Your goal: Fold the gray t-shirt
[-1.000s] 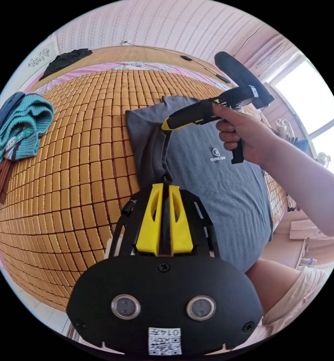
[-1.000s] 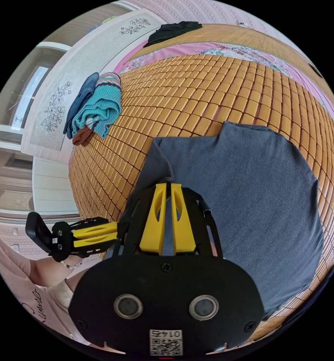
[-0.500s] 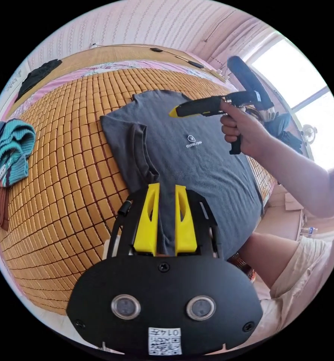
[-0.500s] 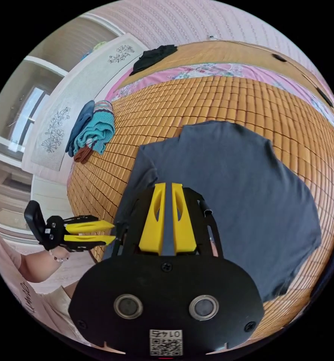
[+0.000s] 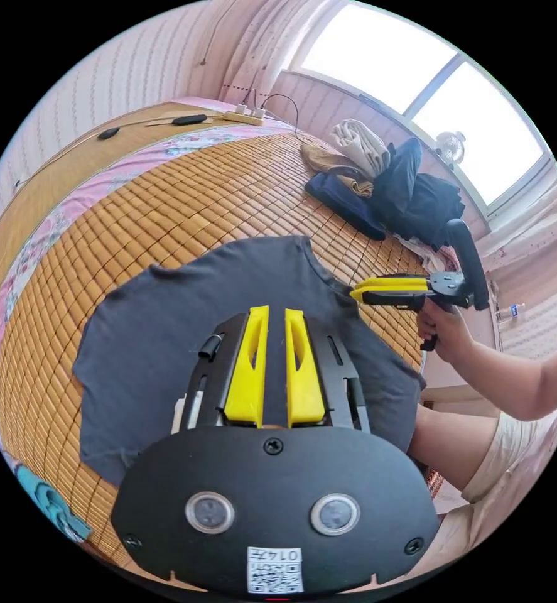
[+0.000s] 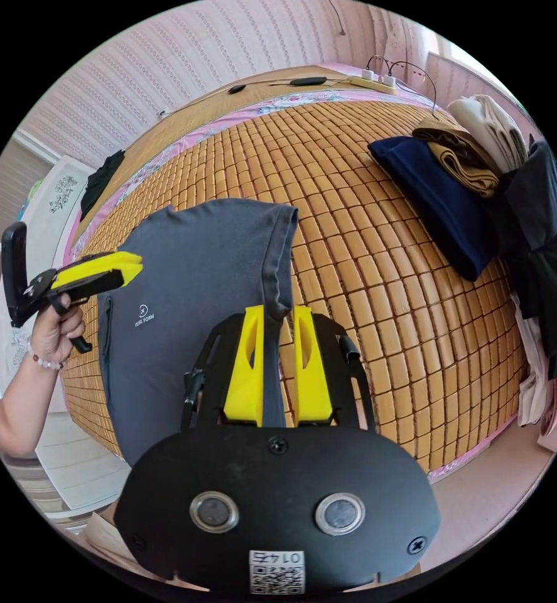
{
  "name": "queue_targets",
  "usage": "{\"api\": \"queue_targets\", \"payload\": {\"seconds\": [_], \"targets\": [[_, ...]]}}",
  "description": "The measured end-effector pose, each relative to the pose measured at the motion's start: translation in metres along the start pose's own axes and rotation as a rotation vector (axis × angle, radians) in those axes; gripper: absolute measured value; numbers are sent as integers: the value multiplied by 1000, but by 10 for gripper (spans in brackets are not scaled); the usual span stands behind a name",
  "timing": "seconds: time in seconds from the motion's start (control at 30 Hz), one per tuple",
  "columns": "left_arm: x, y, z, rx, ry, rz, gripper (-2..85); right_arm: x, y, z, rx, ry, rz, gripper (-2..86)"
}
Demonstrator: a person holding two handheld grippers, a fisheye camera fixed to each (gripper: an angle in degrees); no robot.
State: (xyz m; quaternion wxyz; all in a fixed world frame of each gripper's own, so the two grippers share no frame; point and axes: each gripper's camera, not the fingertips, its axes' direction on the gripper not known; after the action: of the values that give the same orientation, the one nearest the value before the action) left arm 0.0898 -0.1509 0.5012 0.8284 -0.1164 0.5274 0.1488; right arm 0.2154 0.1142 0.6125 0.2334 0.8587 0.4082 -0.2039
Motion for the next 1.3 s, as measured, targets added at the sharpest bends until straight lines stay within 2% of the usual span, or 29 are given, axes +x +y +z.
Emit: {"api": "queue_targets", "payload": {"seconds": [0.23, 0.4, 0.57, 0.7, 0.83, 0.93, 1.1, 1.3], "targets": [[16, -107, 79, -51, 26, 37, 59, 36, 10, -12, -6, -104, 65, 27], [6, -130, 119, -156, -32, 31, 29, 52, 15, -23, -11, -141, 66, 22], [-24, -127, 92, -69, 23, -20, -6, 58, 21, -44, 18, -128, 16, 22], [-62, -89, 29, 40, -24, -113, -2, 45, 28, -63, 28, -181, -95, 27], [-113, -38, -1, 33, -84, -285, 50, 30, 37, -62, -79, -241, -219, 51], [-140, -12, -34, 65, -97, -339, 67, 30, 32, -71, -71, -210, -236, 60], [-185, 43, -100, 162, -192, -429, 64, 20, -14, -69, -10, -147, -297, 75], [-253, 117, -158, 183, -311, -621, 55, -3, -79, -38, -8, -98, -366, 102]]}}
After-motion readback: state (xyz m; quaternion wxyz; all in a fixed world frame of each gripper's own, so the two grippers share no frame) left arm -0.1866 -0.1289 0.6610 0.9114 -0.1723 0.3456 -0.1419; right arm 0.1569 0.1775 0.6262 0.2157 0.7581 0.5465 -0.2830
